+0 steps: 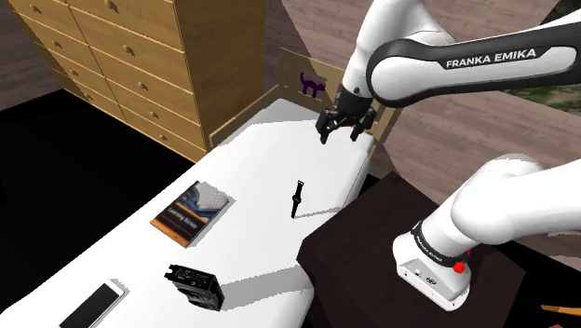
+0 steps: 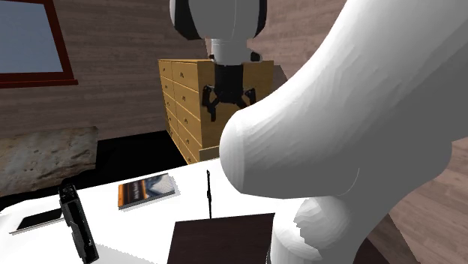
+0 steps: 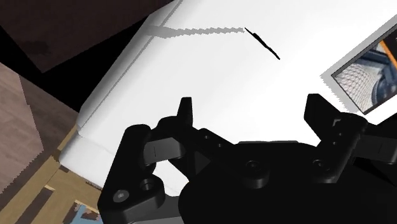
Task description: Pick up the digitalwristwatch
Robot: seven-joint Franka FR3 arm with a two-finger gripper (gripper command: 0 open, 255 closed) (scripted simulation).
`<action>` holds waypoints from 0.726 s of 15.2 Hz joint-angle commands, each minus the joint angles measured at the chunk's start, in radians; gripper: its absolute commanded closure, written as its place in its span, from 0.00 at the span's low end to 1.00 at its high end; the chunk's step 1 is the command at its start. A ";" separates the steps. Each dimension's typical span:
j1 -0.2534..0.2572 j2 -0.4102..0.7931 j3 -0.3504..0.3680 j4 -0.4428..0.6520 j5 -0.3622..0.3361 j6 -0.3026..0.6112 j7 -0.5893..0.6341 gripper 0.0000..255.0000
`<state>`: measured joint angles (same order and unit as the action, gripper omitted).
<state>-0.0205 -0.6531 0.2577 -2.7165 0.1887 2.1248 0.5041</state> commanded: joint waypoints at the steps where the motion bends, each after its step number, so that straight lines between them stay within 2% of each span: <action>1: -0.003 0.059 0.037 -0.022 0.019 0.082 0.056 0.00; 7: -0.029 0.295 0.159 -0.028 0.040 0.317 0.243 0.00; 11: -0.075 0.487 0.240 0.004 -0.023 0.470 0.409 0.00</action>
<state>-0.0830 -0.2190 0.4746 -2.7285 0.1875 2.5583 0.8590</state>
